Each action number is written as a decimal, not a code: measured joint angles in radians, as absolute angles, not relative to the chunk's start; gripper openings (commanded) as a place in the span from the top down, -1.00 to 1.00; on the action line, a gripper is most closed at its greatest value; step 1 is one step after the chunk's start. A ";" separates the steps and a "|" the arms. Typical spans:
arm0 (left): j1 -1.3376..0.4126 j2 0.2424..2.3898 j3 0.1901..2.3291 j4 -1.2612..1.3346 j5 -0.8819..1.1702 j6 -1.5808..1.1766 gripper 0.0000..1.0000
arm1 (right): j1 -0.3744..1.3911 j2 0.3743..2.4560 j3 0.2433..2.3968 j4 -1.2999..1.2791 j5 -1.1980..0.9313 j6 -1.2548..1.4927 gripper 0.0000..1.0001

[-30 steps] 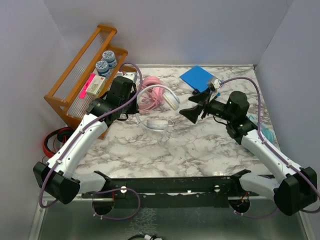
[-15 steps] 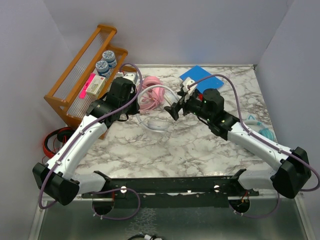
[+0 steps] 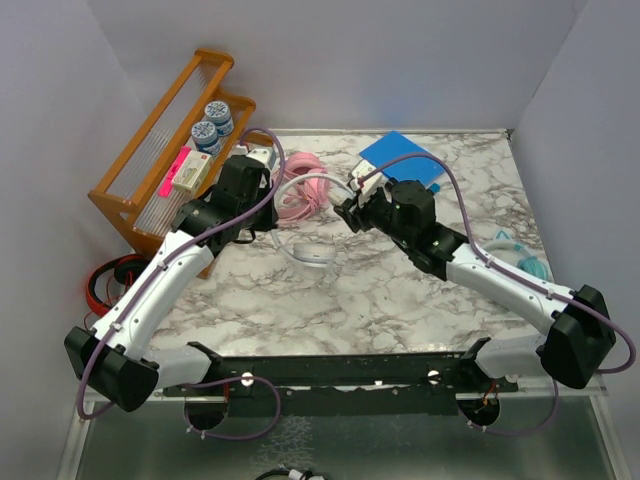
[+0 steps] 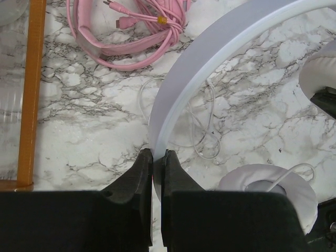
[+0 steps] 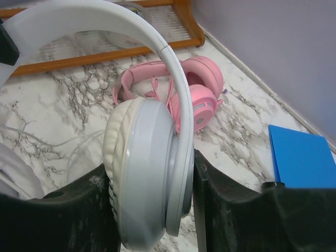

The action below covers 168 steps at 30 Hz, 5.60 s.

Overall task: Wrap the headphones
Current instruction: Wrap the headphones cable around the headphones.

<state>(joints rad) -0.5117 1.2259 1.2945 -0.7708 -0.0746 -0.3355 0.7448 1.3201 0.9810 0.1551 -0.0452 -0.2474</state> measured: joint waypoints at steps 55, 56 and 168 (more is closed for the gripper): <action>-0.527 1.204 1.133 -0.803 -0.171 -0.456 0.50 | 0.747 1.480 1.103 0.032 -0.181 -0.131 0.50; -0.529 1.208 1.133 -0.803 -0.171 -0.456 0.60 | 0.747 1.480 1.103 0.033 -0.183 -0.131 0.48; -0.478 1.070 1.333 -0.982 0.230 -0.469 1.00 | 0.509 1.471 0.742 0.839 -0.543 0.516 0.88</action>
<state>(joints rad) -0.4778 1.0702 1.3334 -0.9825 0.2302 -0.4694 0.5087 1.4712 0.7418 0.8387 -0.5430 0.5159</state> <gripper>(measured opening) 0.179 0.050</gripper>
